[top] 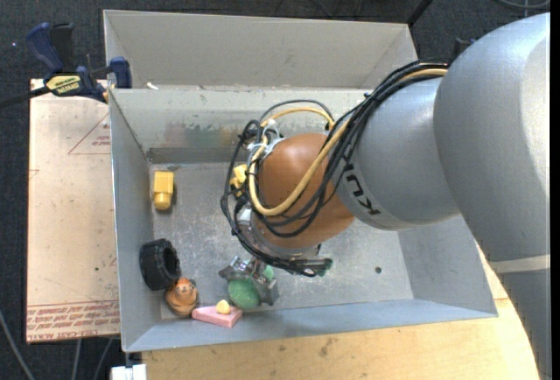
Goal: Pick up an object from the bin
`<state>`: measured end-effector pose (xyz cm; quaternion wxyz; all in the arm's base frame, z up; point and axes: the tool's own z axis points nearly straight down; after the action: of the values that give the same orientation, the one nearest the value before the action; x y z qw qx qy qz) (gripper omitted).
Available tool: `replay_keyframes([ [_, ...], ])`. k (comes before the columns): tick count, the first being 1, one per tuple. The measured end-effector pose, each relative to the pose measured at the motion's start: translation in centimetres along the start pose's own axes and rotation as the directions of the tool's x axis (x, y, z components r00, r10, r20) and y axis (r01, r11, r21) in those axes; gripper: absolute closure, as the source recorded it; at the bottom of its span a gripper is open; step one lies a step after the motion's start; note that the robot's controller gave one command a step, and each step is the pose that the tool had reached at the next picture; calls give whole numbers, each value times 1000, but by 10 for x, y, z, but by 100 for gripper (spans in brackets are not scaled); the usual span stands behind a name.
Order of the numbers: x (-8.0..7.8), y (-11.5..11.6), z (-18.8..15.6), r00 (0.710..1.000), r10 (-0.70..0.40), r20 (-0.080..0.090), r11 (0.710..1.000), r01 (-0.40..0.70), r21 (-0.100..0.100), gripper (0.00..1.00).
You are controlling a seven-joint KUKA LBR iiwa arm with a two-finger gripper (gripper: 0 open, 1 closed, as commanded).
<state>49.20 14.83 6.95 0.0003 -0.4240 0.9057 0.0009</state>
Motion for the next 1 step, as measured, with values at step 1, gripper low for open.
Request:
replay_keyframes([
  [1, 0, 0, 0, 1000, 1, 0, 1000, -1, 0, 100],
])
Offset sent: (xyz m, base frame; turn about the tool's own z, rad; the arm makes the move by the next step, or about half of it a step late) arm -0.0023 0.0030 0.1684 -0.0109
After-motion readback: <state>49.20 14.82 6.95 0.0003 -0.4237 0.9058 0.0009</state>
